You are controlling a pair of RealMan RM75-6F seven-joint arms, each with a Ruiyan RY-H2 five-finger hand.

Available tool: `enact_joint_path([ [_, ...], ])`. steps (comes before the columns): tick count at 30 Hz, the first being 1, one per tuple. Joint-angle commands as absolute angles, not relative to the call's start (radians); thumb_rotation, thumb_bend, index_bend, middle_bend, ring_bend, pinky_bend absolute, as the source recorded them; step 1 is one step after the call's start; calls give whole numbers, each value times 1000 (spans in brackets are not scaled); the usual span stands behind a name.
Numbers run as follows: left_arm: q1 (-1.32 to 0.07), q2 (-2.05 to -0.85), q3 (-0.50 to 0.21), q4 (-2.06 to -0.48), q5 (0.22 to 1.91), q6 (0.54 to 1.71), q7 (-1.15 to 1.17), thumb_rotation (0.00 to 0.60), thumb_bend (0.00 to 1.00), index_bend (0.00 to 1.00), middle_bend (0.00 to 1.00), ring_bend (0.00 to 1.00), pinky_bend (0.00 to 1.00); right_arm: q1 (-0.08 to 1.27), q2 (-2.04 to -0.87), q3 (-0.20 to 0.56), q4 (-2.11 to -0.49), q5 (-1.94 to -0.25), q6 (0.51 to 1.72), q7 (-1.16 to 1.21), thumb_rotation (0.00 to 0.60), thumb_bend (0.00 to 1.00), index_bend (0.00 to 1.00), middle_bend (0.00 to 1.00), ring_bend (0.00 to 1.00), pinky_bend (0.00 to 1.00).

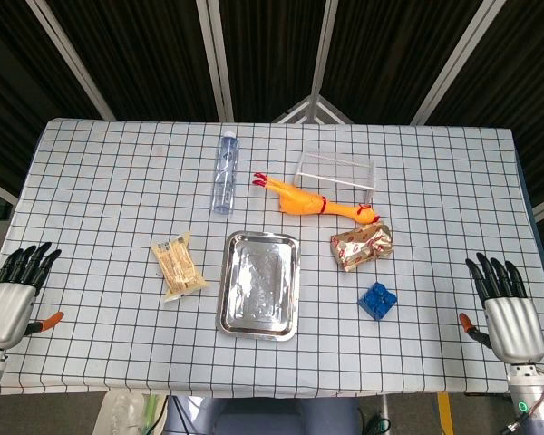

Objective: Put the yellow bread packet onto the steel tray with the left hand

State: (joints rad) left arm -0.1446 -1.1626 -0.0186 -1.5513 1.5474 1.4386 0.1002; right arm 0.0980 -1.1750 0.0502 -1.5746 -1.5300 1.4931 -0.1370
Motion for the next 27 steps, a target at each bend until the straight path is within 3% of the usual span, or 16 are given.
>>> enact_joint_path([
  [1, -149, -1169, -18, -1546, 1512, 1402, 126, 600, 48, 0, 0, 0, 12, 97, -1181, 48, -1563, -1537, 1482, -132, 600, 329, 0, 0, 0, 0],
  [9, -197, -1205, -33, -1519, 1521, 1351, 138, 600, 26, 0, 0, 0, 4, 98, -1174, 53, -1569, -1537, 1485, -108, 600, 329, 0, 0, 0, 0],
  [13, -282, -1248, -64, -1485, 1521, 1259, 194, 600, 23, 0, 0, 0, 0, 103, -1165, 55, -1568, -1534, 1476, -85, 600, 329, 0, 0, 0, 0],
  [21, -443, -1382, -140, -1464, 1365, 1044, 444, 600, 23, 0, 0, 0, 0, 114, -1140, 57, -1566, -1534, 1453, -29, 600, 329, 0, 0, 0, 0],
  [27, -530, -1500, -168, -1423, 1257, 973, 608, 600, 23, 0, 0, 0, 0, 111, -1111, 59, -1557, -1528, 1454, 36, 600, 330, 0, 0, 0, 0],
])
